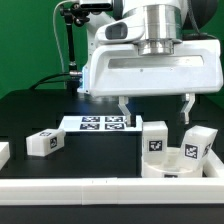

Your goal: Assemble stool

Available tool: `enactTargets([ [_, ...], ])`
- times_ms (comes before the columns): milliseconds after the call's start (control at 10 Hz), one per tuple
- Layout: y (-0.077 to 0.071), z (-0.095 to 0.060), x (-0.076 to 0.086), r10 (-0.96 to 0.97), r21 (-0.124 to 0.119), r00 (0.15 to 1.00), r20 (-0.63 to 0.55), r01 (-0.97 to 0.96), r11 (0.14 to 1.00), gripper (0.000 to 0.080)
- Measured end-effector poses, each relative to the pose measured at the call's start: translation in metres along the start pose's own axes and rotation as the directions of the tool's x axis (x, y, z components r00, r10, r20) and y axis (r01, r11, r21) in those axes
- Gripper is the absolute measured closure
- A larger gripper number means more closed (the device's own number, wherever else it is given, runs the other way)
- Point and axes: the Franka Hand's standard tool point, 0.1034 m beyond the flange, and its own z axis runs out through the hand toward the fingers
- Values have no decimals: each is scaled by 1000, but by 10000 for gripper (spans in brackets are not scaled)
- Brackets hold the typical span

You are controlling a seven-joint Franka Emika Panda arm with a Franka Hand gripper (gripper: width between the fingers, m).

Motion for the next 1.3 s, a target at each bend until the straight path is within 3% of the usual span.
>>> enactTargets([
  [500,-2,3,-3,-3,2,1000,19,3,1000,151],
  [700,-5,2,-6,-1,25,981,196,-4,1000,151],
  [900,-3,2,-2,-2,33,964,266,-7,999,151],
  [1300,4,7,-4,-2,28,963,268,-6,1000,151],
])
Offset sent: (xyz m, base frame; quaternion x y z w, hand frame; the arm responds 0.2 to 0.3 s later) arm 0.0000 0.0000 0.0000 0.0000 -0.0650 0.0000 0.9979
